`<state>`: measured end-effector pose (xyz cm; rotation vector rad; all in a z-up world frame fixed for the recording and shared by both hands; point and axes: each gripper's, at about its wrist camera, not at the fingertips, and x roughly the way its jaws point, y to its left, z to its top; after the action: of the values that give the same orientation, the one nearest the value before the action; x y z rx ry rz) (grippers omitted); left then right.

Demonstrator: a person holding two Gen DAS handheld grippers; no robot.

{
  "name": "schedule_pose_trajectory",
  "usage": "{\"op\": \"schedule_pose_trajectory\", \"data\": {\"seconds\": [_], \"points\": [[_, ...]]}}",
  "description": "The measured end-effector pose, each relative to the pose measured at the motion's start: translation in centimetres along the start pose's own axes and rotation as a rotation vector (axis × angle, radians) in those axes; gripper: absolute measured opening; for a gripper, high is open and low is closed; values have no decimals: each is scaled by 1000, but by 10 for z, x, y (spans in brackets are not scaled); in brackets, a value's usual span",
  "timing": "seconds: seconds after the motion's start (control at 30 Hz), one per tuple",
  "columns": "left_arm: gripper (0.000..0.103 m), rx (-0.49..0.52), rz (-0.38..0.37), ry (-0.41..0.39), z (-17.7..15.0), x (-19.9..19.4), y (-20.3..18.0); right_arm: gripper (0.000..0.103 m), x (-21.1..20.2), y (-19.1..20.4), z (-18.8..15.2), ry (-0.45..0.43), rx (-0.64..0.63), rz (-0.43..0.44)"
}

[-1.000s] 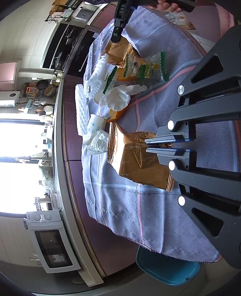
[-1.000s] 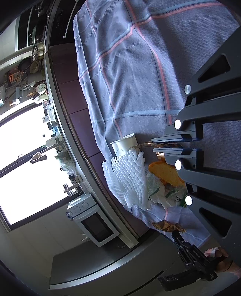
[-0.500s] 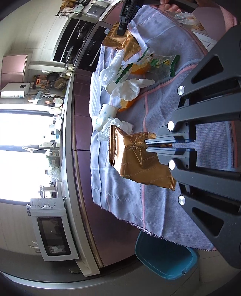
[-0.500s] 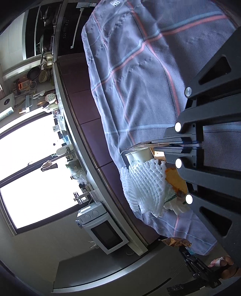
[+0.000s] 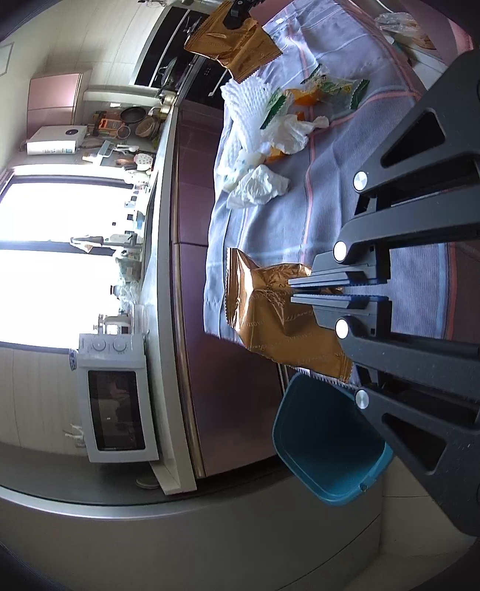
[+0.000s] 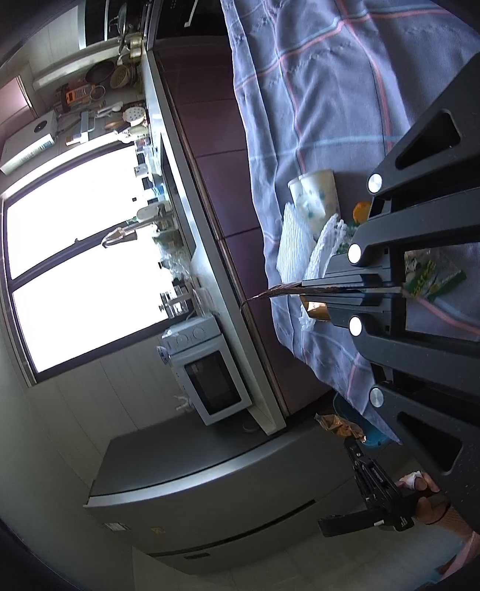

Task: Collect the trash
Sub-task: 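Carry the gold wrapper to the teal bin and open the right gripper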

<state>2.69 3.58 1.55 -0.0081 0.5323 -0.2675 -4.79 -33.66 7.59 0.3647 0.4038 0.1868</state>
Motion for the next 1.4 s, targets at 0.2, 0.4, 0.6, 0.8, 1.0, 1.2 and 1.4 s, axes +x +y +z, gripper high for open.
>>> {"op": "schedule_pose_trajectory", "data": {"seconds": [0.2,0.4,0.6,0.8,1.0,1.2,1.4], "points": [[1,-54,81,10,-6,-3,46,1,49,41,-21,129,-19,141],[1,-93,144,44,-17,6,84,1,99,78,-38,243,-38,247],[1,-144,160,86,-34,21,109,1,134,113,-48,317,-80,327],[1,-168,242,100,-49,26,131,1,153,130,-56,369,-96,356],[1,-240,286,113,-65,24,156,1,165,136,-61,403,-99,361],[1,-274,306,118,-78,22,169,1,183,148,-63,445,-107,393],[2,-253,312,116,-79,21,174,1,210,182,-58,456,-150,447]]}}
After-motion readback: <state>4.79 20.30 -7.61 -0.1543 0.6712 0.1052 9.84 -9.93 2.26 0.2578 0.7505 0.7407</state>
